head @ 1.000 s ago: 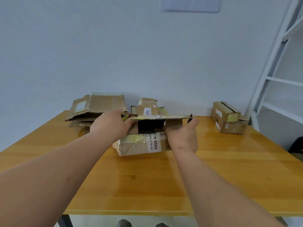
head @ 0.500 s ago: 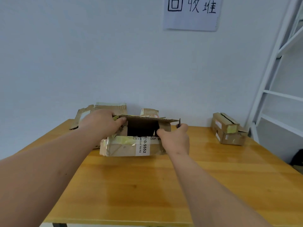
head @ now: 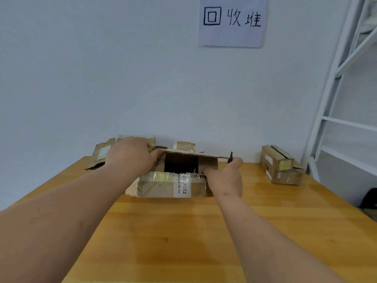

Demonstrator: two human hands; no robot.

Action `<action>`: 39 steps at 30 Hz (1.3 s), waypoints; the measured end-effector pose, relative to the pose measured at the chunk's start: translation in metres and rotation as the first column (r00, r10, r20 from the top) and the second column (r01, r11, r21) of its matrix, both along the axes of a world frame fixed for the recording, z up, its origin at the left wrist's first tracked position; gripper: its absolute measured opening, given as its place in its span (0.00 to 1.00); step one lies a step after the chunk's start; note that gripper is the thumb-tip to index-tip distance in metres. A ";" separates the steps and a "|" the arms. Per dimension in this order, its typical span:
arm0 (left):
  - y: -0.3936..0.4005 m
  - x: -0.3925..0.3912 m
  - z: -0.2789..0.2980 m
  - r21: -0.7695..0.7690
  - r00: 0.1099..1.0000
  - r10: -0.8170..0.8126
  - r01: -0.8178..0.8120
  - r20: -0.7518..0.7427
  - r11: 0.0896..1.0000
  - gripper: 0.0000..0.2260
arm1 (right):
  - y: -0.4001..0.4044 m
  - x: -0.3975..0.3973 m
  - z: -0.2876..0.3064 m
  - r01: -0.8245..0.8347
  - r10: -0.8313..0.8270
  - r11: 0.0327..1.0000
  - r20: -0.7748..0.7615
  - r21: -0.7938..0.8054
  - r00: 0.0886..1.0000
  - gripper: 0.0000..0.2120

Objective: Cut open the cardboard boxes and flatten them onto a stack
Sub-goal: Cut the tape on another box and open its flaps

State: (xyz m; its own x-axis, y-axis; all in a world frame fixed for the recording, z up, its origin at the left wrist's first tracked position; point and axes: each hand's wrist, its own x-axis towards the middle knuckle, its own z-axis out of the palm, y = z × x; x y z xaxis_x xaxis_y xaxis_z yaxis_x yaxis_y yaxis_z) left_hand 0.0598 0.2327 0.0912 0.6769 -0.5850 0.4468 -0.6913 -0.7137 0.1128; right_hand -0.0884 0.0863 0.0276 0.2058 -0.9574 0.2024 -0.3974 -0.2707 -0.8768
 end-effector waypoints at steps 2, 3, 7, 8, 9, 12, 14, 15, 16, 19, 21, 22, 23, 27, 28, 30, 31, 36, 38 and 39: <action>0.000 -0.009 0.003 0.035 1.000 -0.001 0.000 0.024 0.999 0.22 | 0.002 -0.001 0.002 -0.022 0.022 0.999 -0.012 0.030 1.000 0.39; -0.001 -0.015 0.004 0.052 0.999 -0.005 0.002 0.047 0.999 0.23 | 0.002 -0.001 0.002 -0.016 0.016 0.999 -0.010 0.050 1.000 0.42; -0.007 -0.036 0.008 0.076 0.995 -0.063 0.057 0.079 0.995 0.24 | -0.001 -0.003 -0.002 0.044 -0.042 0.994 -0.018 0.102 0.999 0.43; -0.009 -0.039 0.009 0.091 0.994 -0.071 0.063 0.089 0.994 0.24 | -0.002 -0.004 -0.003 0.045 -0.042 0.993 -0.031 0.109 0.999 0.42; -0.011 -0.042 0.009 0.103 0.992 -0.075 0.064 0.102 0.993 0.24 | -0.003 -0.005 -0.004 0.046 -0.042 0.992 -0.041 0.113 0.998 0.41; -0.017 -0.046 0.007 0.114 0.989 -0.091 0.077 0.118 0.990 0.25 | -0.006 -0.012 -0.003 0.073 -0.070 0.992 -0.038 0.100 0.997 0.37; -0.019 -0.042 0.004 0.106 0.989 -0.113 0.102 0.099 0.989 0.25 | -0.008 -0.018 -0.003 0.087 -0.086 0.992 -0.011 0.087 0.996 0.36; -0.019 -0.039 0.002 0.096 0.989 -0.123 0.116 0.076 0.989 0.25 | -0.009 -0.022 -0.004 0.082 -0.083 0.994 0.006 0.073 0.997 0.35; -0.019 -0.036 0.000 0.080 0.990 -0.133 0.129 0.041 0.988 0.24 | -0.011 -0.025 -0.006 0.068 -0.069 0.996 0.020 0.057 0.997 0.35; -0.014 -0.026 -0.009 0.032 0.990 -0.118 0.120 -0.075 0.992 0.23 | -0.013 -0.031 -0.008 -0.004 0.004 1.000 0.056 0.014 0.998 0.32; -0.011 -0.023 -0.018 0.030 0.988 -0.072 0.077 -0.136 0.997 0.23 | -0.015 -0.031 -0.009 -0.048 0.048 0.999 0.093 0.005 0.995 0.29; -0.010 -0.022 -0.023 0.031 0.984 -0.054 0.060 -0.170 0.998 0.24 | -0.015 -0.031 -0.010 -0.068 0.067 0.998 0.107 0.007 0.992 0.26; -0.010 -0.021 -0.028 0.037 0.979 -0.039 0.047 -0.199 0.998 0.25 | -0.015 -0.031 -0.011 -0.086 0.084 0.996 0.115 0.012 0.990 0.23; -0.010 -0.014 -0.044 -0.021 0.904 -0.048 0.043 -0.425 0.999 0.35 | -0.017 -0.039 -0.011 -0.192 0.179 0.979 0.152 0.070 0.972 0.06; -0.011 -0.012 -0.045 -0.094 0.844 -0.095 0.053 -0.528 0.994 0.35 | -0.019 -0.042 -0.009 -0.213 0.193 0.972 0.178 0.101 0.965 0.03; -0.012 -0.008 -0.044 -0.209 0.722 -0.168 0.032 -0.672 0.977 0.33 | -0.024 -0.050 -0.008 -0.236 0.196 0.957 0.222 0.170 0.955 0.05; -0.012 -0.007 -0.043 -0.216 0.706 -0.172 0.028 -0.687 0.976 0.32 | -0.027 -0.053 -0.007 -0.234 0.189 0.952 0.226 0.196 0.956 0.05; -0.007 -0.017 -0.048 0.004 0.885 -0.001 0.004 -0.465 1.000 0.43 | -0.030 -0.069 -0.008 -0.306 0.221 0.916 0.313 0.258 0.924 0.02; -0.005 -0.024 -0.056 0.059 0.938 0.038 -0.019 -0.345 0.998 0.42 | -0.033 -0.077 -0.011 -0.314 0.220 0.908 0.322 0.277 0.921 0.09; -0.005 -0.027 -0.060 0.064 0.953 0.035 -0.017 -0.300 0.998 0.40 | -0.035 -0.080 -0.013 -0.314 0.221 0.907 0.315 0.281 0.923 0.14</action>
State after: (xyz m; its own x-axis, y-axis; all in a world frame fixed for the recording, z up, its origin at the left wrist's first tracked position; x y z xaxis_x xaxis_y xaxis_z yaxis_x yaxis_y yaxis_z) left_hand 0.0326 0.2276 0.0313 0.7898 -0.5848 0.1851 -0.6131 -0.7428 0.2690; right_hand -0.1683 0.0512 0.0144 0.4450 -0.8953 -0.0209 -0.0856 -0.0193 -0.9961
